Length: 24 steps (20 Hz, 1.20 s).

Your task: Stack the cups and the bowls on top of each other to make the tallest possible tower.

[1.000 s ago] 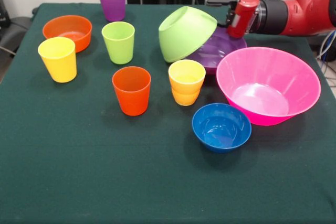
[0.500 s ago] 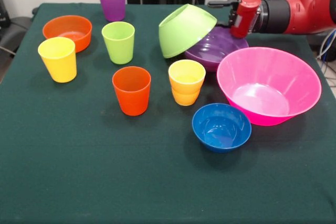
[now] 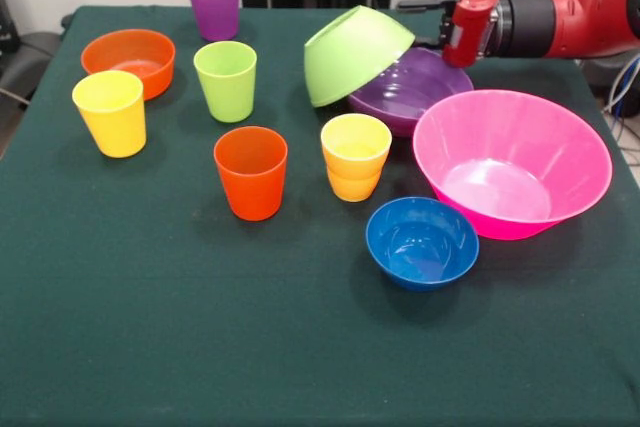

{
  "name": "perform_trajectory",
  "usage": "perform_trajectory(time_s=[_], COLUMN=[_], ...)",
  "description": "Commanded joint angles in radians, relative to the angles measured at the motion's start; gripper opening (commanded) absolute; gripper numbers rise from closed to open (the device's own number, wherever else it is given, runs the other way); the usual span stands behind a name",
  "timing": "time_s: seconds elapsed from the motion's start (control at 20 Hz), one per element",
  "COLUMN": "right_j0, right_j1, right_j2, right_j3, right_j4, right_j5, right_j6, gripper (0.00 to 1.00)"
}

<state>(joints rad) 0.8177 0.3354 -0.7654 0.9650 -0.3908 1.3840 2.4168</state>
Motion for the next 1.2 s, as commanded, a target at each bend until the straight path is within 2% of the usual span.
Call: perform_trajectory(time_s=[0.05,0.9,1.2], right_j0=[-0.015,-0.033,-0.057], right_j1=[-0.010,-0.064,-0.083], right_j2=[0.207,0.274,0.311], right_j3=[0.041,0.067,0.054], right_j4=[0.003,-0.009,0.013], right_j5=[-0.030,-0.027,-0.032], right_j6=[-0.139,-0.136,-0.141], gripper=[1.00,1.00,1.00])
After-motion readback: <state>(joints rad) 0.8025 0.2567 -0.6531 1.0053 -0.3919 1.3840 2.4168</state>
